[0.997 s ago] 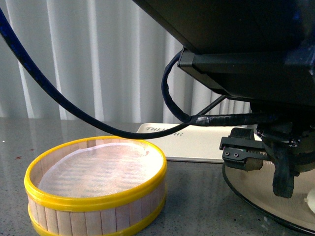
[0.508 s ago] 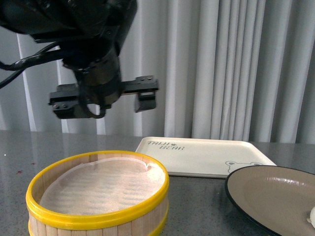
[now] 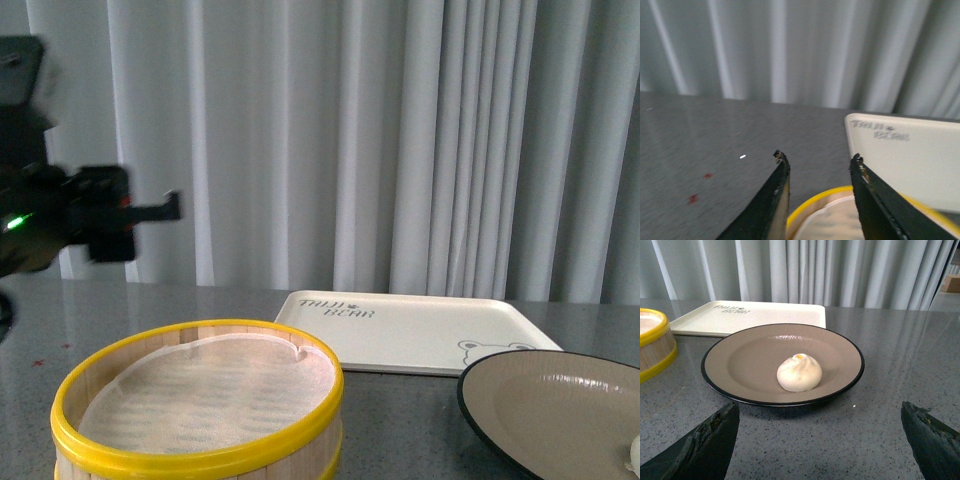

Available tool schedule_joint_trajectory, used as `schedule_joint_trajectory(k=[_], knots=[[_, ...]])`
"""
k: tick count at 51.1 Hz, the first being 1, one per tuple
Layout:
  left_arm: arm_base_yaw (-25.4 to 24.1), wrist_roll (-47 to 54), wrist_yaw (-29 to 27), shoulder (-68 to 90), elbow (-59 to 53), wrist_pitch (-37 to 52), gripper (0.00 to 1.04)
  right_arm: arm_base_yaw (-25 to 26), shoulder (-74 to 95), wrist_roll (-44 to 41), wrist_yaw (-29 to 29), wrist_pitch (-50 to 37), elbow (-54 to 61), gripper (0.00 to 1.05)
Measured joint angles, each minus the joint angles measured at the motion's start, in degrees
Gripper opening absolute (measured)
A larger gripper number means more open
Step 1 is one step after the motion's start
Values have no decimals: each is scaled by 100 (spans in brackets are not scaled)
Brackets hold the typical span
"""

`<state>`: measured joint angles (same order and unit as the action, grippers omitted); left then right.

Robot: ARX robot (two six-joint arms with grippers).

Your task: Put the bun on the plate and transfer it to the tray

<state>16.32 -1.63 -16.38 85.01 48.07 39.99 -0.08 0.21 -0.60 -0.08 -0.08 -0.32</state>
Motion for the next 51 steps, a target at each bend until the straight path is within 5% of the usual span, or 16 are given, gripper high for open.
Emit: schedule_joint_trajectory(k=[10,51], knots=[[-385,63,476,-789,-1687,525,4,0,0,0,0,0,0,96],[-1576,120,1609,-3574,-4197,271,4,0,0,0,2,0,0,96]])
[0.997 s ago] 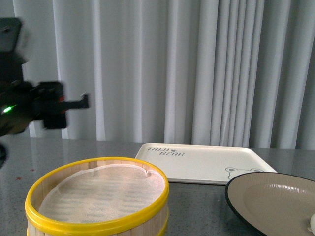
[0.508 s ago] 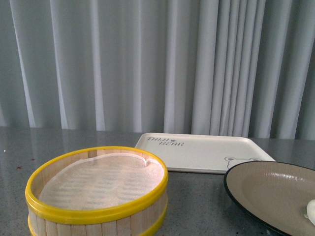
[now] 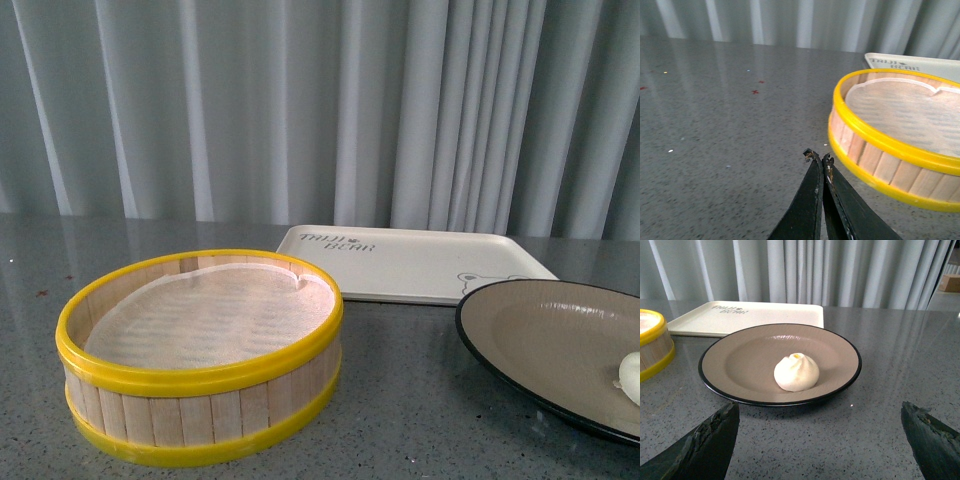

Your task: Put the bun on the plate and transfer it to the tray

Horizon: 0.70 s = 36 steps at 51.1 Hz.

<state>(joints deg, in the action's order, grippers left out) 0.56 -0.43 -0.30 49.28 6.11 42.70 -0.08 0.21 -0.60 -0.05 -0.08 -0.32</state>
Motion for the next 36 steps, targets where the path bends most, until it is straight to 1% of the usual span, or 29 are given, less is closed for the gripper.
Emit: schedule_joint_trajectory(k=[9,12,15,36], knots=[[-46,0,20,-765,-273,-494,4,0,0,0,-2,0,0,96],[-46,0,26,-785,-413,-302,4,0,0,0,0,0,0,96],[-46,0,24,-887,-457,-354,4,0,0,-2,-2,0,0,96],[-46,2,24,-2234,-463,-1591,4,0,0,0,-2,0,0,96]])
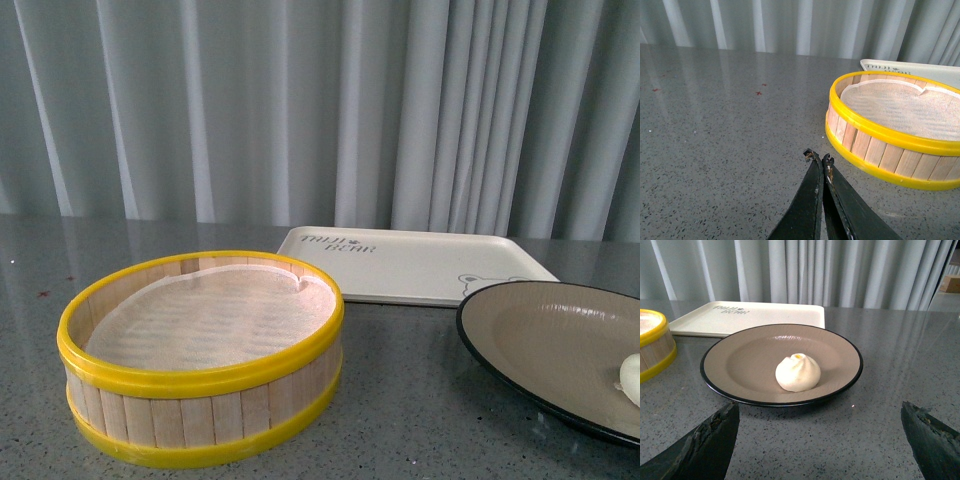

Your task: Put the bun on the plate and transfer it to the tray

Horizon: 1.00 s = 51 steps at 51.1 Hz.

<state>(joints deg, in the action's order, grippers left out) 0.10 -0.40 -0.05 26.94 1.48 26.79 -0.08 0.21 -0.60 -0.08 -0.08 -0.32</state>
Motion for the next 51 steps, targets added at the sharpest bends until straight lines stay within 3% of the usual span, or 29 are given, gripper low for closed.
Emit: schedule_joint_trajectory(k=[46,51], knots=[[0,0,0,-1696,-2,-1661,4,0,0,0,0,0,0,96],[0,2,7,-2334,0,-2498,4,0,0,0,0,0,0,96]])
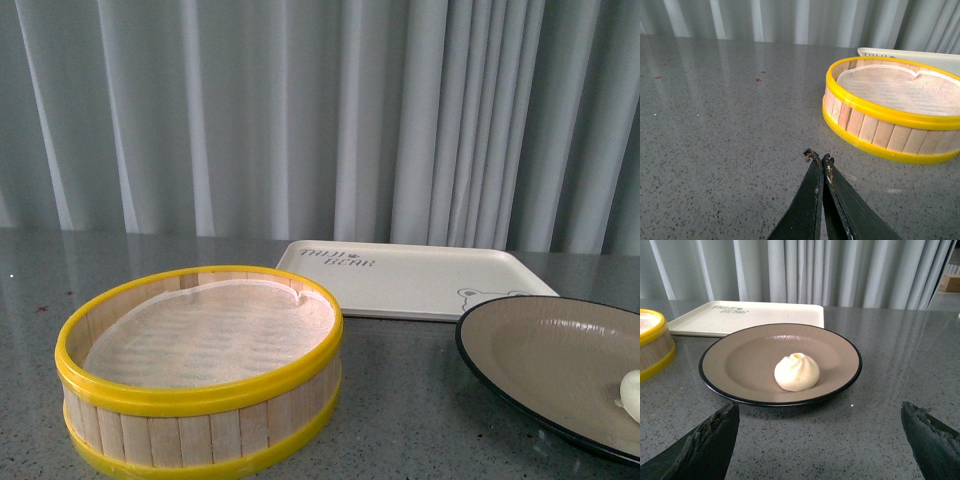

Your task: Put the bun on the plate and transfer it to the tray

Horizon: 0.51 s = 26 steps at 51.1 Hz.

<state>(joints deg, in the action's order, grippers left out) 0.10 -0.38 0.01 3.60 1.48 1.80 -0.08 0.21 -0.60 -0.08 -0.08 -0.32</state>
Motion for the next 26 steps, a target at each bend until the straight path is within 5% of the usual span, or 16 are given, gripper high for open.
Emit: schedule_joint_trajectory(k=[26], knots=[[0,0,-2,-337,0,-177,10,0,0,0,0,0,0,96]])
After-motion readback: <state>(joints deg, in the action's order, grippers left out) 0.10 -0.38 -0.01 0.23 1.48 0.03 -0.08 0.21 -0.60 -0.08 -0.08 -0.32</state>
